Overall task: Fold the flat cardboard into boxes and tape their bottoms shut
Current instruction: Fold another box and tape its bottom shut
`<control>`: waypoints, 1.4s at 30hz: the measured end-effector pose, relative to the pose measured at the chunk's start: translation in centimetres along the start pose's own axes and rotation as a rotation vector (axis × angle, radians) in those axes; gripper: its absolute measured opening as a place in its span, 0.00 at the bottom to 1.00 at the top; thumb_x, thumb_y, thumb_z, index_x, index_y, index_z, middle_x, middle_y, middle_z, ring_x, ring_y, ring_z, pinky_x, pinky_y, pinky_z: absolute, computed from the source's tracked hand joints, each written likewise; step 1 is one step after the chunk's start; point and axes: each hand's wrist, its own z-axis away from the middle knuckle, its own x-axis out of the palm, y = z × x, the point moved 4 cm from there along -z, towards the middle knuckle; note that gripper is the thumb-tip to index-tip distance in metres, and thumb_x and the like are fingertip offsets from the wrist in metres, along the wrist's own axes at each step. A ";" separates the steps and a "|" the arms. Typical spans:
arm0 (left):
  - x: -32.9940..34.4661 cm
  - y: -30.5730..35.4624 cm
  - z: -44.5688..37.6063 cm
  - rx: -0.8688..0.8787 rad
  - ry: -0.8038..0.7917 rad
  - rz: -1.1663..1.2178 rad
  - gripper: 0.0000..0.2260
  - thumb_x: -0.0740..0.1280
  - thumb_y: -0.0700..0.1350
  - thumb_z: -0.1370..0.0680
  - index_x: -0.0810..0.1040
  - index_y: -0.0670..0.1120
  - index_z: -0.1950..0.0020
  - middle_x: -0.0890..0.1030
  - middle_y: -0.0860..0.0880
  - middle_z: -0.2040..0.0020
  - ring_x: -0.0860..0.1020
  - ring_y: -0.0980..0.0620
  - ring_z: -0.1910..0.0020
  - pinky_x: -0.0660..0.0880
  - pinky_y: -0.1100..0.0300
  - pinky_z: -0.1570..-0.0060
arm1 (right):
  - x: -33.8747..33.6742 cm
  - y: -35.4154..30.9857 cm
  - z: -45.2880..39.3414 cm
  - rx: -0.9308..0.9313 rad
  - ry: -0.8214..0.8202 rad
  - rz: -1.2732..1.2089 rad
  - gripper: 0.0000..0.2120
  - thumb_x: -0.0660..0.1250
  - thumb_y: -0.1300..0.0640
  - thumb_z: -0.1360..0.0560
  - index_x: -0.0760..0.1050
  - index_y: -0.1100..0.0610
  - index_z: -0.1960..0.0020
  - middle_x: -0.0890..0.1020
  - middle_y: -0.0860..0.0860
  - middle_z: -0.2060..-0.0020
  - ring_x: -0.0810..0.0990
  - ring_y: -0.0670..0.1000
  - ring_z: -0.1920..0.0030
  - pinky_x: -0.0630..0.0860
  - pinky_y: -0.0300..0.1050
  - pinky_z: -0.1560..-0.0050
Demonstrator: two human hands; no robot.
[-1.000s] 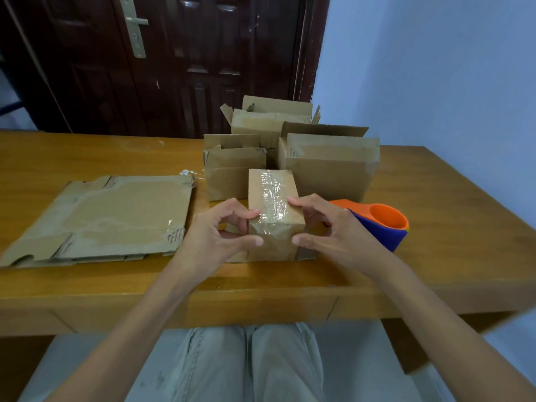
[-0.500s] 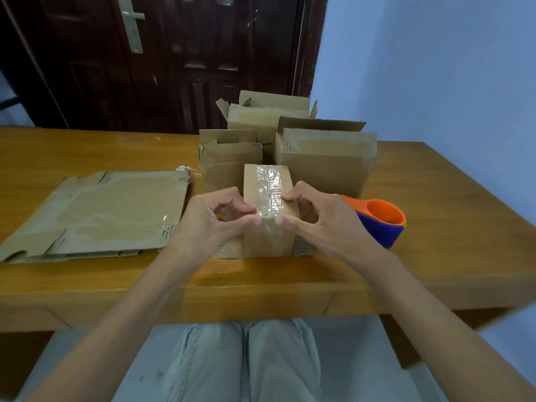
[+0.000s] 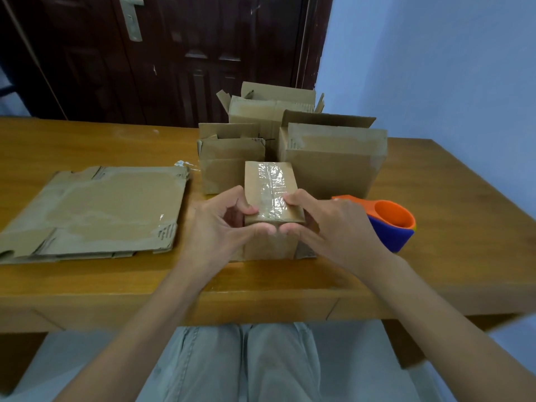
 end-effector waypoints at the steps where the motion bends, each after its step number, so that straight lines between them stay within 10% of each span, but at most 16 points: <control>1: 0.1 -0.1 0.0 -0.015 0.007 0.039 0.14 0.81 0.55 0.32 0.77 0.54 0.58 0.83 0.50 0.56 0.82 0.40 0.56 0.81 0.34 0.61 | 0.2 -0.1 0.2 0.022 -0.024 -0.022 0.30 0.48 0.32 0.16 0.70 0.51 0.28 0.78 0.40 0.63 0.76 0.39 0.68 0.73 0.36 0.66; 7: -0.2 -0.1 0.0 -0.009 -0.077 0.090 0.11 0.80 0.44 0.28 0.78 0.51 0.58 0.76 0.57 0.63 0.72 0.58 0.64 0.72 0.60 0.65 | 0.9 1.2 1.1 0.007 -0.101 -0.117 0.27 0.48 0.35 0.15 0.62 0.49 0.22 0.84 0.45 0.55 0.81 0.43 0.63 0.78 0.41 0.62; 11: -0.5 -0.5 -0.3 -0.019 -0.145 0.162 0.08 0.78 0.47 0.25 0.79 0.49 0.56 0.75 0.50 0.62 0.73 0.48 0.62 0.73 0.48 0.63 | 1.1 1.6 0.9 0.054 -0.143 -0.283 0.28 0.58 0.33 0.18 0.64 0.47 0.24 0.84 0.48 0.43 0.84 0.46 0.53 0.81 0.43 0.55; 16: -1.0 -0.5 -0.1 -0.020 -0.197 0.188 0.11 0.76 0.46 0.23 0.79 0.40 0.50 0.78 0.53 0.61 0.77 0.55 0.60 0.77 0.61 0.61 | 1.3 2.3 0.9 0.075 -0.172 -0.476 0.21 0.53 0.44 0.12 0.66 0.50 0.23 0.85 0.51 0.49 0.85 0.50 0.54 0.76 0.37 0.61; 21: -1.0 -1.0 -0.4 -0.020 -0.191 0.210 0.11 0.76 0.43 0.24 0.80 0.38 0.49 0.75 0.37 0.56 0.76 0.47 0.59 0.79 0.59 0.62 | 0.9 2.7 1.3 0.091 -0.222 -0.499 0.21 0.53 0.51 0.12 0.65 0.50 0.20 0.85 0.44 0.48 0.85 0.44 0.50 0.75 0.33 0.56; 27: -1.1 -1.4 -0.5 -0.038 -0.189 0.216 0.15 0.78 0.45 0.26 0.80 0.37 0.47 0.76 0.43 0.58 0.78 0.49 0.58 0.81 0.58 0.61 | 1.2 3.2 1.2 -0.012 -0.206 -0.283 0.25 0.51 0.38 0.14 0.58 0.41 0.19 0.79 0.36 0.40 0.82 0.39 0.52 0.77 0.38 0.53; 31: -0.7 -0.9 -0.1 0.010 -0.142 0.117 0.11 0.77 0.46 0.24 0.79 0.43 0.49 0.78 0.52 0.60 0.77 0.51 0.59 0.79 0.49 0.59 | 1.2 2.6 0.9 -0.007 -0.164 -0.198 0.23 0.55 0.40 0.15 0.62 0.45 0.22 0.81 0.39 0.52 0.80 0.42 0.58 0.74 0.35 0.57; 42: 0.2 -0.9 0.0 0.010 -0.067 0.075 0.11 0.77 0.54 0.24 0.77 0.52 0.54 0.76 0.41 0.58 0.73 0.37 0.60 0.75 0.39 0.62 | 1.7 1.7 0.3 0.003 -0.065 -0.246 0.25 0.53 0.35 0.15 0.69 0.50 0.27 0.82 0.42 0.56 0.82 0.44 0.61 0.73 0.31 0.59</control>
